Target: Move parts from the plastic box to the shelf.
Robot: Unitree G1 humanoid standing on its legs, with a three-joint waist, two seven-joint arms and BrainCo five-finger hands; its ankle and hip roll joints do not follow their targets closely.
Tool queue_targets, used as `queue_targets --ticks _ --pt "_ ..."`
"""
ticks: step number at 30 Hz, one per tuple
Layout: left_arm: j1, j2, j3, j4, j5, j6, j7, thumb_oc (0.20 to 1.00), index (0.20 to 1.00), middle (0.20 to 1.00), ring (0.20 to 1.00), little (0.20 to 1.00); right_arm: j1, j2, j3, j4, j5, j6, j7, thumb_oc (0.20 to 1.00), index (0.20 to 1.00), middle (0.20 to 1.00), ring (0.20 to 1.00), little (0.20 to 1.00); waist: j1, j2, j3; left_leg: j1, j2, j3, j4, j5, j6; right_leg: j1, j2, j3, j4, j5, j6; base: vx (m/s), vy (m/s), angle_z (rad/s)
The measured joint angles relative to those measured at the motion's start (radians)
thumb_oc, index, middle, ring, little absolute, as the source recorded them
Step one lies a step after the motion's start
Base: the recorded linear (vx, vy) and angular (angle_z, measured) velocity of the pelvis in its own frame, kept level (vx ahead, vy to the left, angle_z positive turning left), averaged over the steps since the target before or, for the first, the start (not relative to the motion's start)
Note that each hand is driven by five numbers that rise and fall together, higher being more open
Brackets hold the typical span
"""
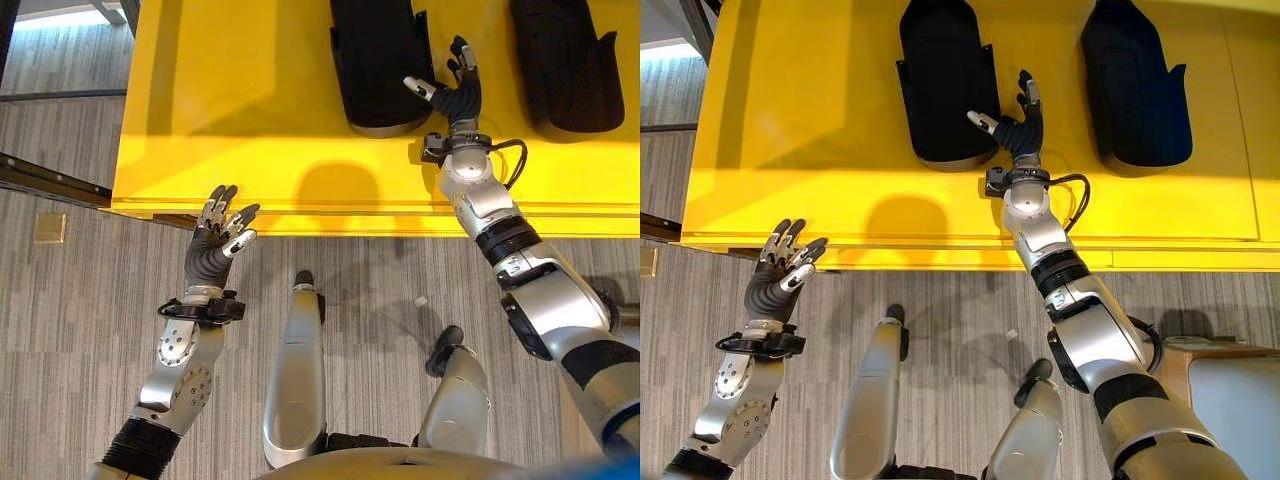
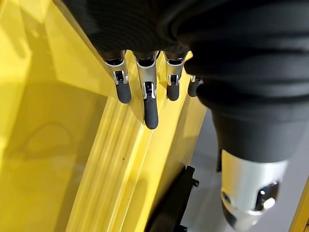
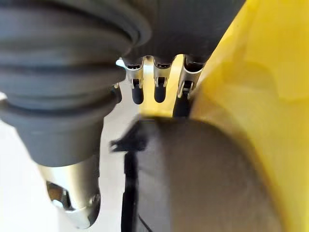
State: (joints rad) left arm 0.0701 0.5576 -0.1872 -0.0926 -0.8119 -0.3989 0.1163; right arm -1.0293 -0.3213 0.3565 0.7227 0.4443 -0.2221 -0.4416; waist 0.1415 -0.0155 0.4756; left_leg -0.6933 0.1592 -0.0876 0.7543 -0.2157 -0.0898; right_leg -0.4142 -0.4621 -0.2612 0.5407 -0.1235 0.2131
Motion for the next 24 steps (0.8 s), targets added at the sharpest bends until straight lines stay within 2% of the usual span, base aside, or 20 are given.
queue_targets --ticks 4,9,14,24 --pt "0.003 -0.003 0.013 0.000 0.000 -0.002 0.004 1.000 1.000 1.000 1.000 1.000 0.035 -0.003 -0.017 -0.048 -0.026 -0.003 -0.003 1.000 1.000 1.000 1.000 1.000 -0.008 -0.005 0.005 -0.005 0.000 0.000 0.002 0.000 0.000 -0.006 0.000 0.000 0.002 0.000 0.000 0.00 0.000 0.00" --pt "-0.018 -0.009 0.029 0.000 0.000 0.005 0.014 1.000 1.000 1.000 1.000 1.000 0.139 0.008 -0.034 -0.196 -0.056 -0.014 -0.004 1.000 1.000 1.000 1.000 1.000 -0.024 -0.009 0.022 -0.006 0.002 0.000 0.012 -0.003 0.004 -0.002 0.000 0.001 0.003 0.002 -0.002 0.00 0.000 0.00" --pt "-0.014 -0.047 0.015 0.000 0.001 0.023 0.016 1.000 1.000 1.000 1.000 1.000 0.172 0.015 -0.038 -0.231 -0.075 -0.027 -0.002 1.000 1.000 1.000 1.000 1.000 -0.035 -0.011 0.026 -0.008 0.005 0.000 0.014 -0.005 0.003 -0.009 0.001 0.003 0.011 -0.001 -0.006 0.00 0.000 0.00" --pt "-0.013 -0.048 0.020 0.001 0.002 0.025 0.017 1.000 1.000 1.000 1.000 1.000 0.174 0.047 -0.038 -0.234 -0.075 -0.043 0.005 1.000 1.000 1.000 1.000 1.000 -0.040 -0.010 0.027 -0.008 0.006 0.001 0.013 -0.005 0.003 -0.015 0.001 0.008 0.021 -0.007 -0.008 0.00 0.000 0.00"
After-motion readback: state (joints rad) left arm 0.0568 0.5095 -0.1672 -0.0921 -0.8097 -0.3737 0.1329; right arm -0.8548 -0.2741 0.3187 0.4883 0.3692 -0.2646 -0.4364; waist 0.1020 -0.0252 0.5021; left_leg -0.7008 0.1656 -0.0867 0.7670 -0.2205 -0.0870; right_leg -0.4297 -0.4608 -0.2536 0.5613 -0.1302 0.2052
